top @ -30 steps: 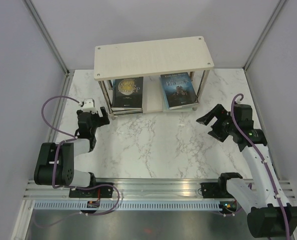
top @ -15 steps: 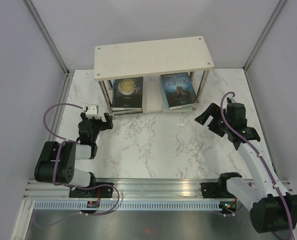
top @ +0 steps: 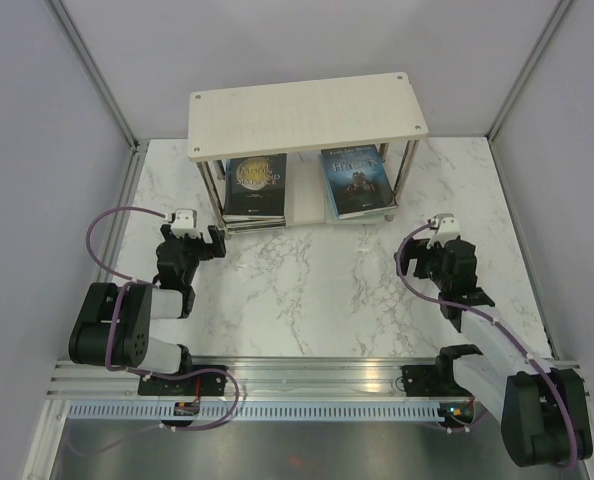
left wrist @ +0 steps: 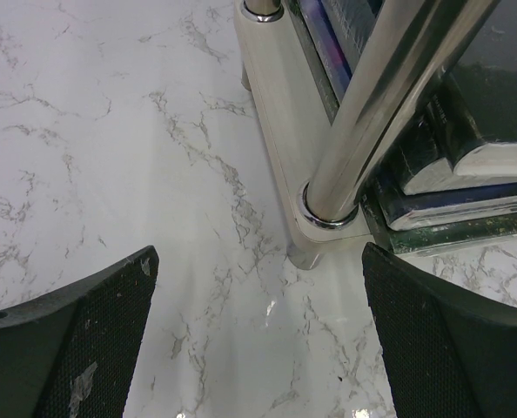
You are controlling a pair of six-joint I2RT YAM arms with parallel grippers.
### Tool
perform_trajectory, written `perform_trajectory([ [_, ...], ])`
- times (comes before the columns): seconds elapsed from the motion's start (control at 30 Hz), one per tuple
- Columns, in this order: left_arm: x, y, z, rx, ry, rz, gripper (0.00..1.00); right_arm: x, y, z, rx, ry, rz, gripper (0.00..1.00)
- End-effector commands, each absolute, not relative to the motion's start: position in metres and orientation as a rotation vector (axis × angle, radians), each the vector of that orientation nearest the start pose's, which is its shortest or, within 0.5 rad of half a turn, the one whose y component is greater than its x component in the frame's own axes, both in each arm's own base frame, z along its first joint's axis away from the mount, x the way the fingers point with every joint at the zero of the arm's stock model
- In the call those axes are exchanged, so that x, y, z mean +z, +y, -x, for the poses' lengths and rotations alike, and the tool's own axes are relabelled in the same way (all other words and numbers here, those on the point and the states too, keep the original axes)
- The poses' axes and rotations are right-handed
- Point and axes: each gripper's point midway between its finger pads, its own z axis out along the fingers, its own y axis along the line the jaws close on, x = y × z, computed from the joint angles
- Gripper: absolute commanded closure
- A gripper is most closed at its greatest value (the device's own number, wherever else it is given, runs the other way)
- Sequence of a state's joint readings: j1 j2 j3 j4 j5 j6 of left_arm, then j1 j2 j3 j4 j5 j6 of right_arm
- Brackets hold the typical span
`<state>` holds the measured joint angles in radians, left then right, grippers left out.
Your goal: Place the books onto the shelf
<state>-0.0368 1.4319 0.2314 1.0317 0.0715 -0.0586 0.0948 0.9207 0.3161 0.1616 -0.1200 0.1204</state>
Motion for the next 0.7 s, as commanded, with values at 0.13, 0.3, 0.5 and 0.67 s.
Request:
perform_trajectory([
  [0.13,0.105,-0.026,-0.372,-0.082,1.655,-0.078,0.00,0.082,0.024,-0.324,0.033,1.890,0.054,0.02],
  [0.3,0.105,-0.026,-0.372,-0.084,1.655,-0.080,0.00,0.097,0.019,-0.356,0.032,1.807,-0.073,0.02],
  [0.5,0.105,-0.026,-0.372,-0.084,1.655,-0.080,0.00,0.088,0.029,-0.393,0.028,1.846,0.034,0.02],
  [0.67,0.105,-0.026,-0.372,-0.084,1.655,-0.080,0.00,0.094,-0.001,-0.376,-0.042,1.675,-0.132,0.02],
])
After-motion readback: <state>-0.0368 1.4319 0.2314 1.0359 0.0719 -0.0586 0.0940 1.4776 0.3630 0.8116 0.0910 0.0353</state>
